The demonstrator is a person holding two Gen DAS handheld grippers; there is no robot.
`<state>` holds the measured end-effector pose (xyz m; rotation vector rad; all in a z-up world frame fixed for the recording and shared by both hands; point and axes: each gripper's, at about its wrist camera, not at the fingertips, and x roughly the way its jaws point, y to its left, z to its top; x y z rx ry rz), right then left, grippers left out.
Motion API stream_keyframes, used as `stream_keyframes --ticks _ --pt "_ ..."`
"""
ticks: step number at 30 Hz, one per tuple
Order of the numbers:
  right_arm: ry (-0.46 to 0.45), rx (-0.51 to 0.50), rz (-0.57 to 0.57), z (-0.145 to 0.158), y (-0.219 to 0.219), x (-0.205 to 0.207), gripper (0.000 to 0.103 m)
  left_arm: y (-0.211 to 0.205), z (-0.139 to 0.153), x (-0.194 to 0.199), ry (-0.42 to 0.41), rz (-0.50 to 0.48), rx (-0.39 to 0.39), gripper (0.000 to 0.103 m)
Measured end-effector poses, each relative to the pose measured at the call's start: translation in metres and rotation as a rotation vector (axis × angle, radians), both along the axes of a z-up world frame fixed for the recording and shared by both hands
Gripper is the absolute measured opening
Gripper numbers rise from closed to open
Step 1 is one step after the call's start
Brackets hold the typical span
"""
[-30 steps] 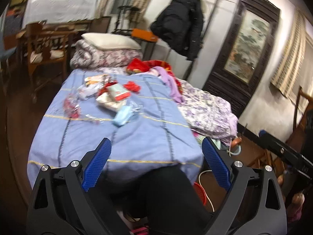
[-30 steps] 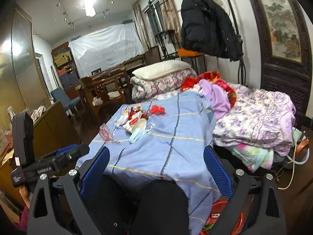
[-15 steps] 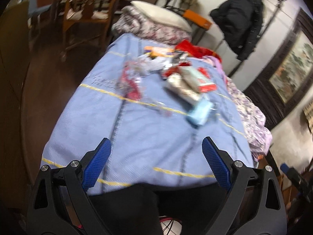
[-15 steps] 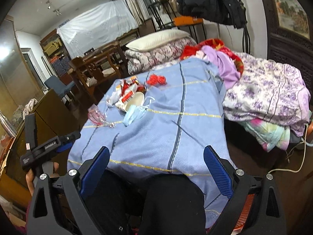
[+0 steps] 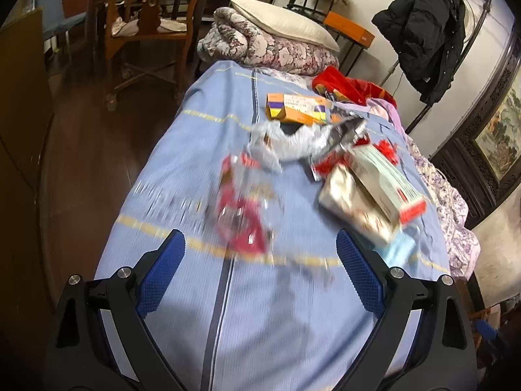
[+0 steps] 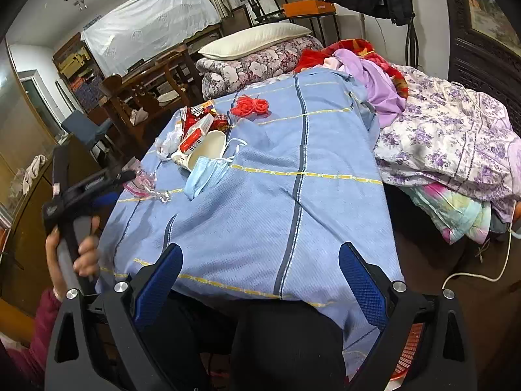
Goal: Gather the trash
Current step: 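Move both open grippers back over the remaining trash on the bedsheet, then grasp the clear plastic bag with the left gripper while the right grasps the white medicine box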
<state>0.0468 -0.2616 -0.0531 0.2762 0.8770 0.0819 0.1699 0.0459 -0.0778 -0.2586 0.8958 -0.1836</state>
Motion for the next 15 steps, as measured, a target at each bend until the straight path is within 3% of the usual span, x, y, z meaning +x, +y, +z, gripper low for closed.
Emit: stream_keyframes --ticks 8,15 --pt "0.014 -0.03 0.009 -0.004 0.008 0.017 0.095 -0.012 -0.031 0.032 0.014 0.022 0.095 0.089" --pt "0.0 -0.019 0.055 -0.004 0.027 0.049 0.095 -0.013 -0.031 0.027 -0.008 0.001 0.099 0.089"
